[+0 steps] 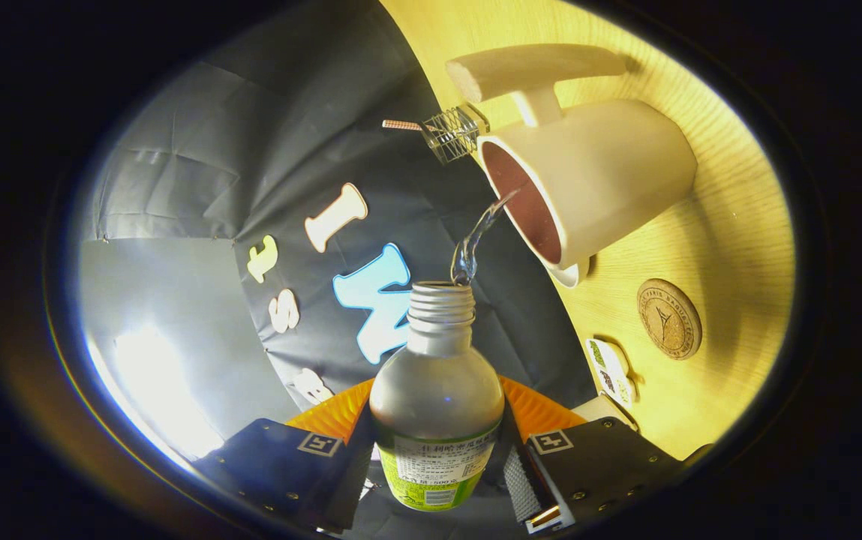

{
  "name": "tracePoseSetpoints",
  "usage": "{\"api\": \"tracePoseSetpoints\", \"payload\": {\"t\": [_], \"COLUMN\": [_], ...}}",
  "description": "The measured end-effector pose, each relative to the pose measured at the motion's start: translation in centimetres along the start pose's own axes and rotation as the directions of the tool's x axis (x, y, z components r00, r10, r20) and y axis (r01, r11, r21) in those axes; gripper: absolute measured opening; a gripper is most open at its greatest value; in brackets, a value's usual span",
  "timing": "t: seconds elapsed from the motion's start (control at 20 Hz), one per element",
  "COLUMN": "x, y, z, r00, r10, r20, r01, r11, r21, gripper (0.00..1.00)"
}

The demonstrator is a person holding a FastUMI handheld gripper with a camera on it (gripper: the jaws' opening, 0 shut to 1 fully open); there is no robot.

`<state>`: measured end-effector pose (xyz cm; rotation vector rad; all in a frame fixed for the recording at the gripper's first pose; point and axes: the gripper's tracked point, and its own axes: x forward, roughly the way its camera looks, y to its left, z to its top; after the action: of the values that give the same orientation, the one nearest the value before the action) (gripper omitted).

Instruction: Take the bottle from table, then pour the juice into the cup, finally place the bottle on the coaster

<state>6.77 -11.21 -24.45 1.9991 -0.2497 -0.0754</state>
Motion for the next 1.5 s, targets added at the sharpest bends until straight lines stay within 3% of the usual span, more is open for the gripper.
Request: {"api": "tracePoseSetpoints", "payload": {"t": [0.7,1.5], "x": [1.9,3.1], "y": [0.9,0.1], "z": [1.8,0.4], "r00": [0.994,0.99], "r10": [-0.041,-0.076], "r20": [0.098,0.116], "r01": [0.031,0.066], "r11": [0.995,0.994], "r21": [0.1,0.089], "gripper": [0.76,0.76]}}
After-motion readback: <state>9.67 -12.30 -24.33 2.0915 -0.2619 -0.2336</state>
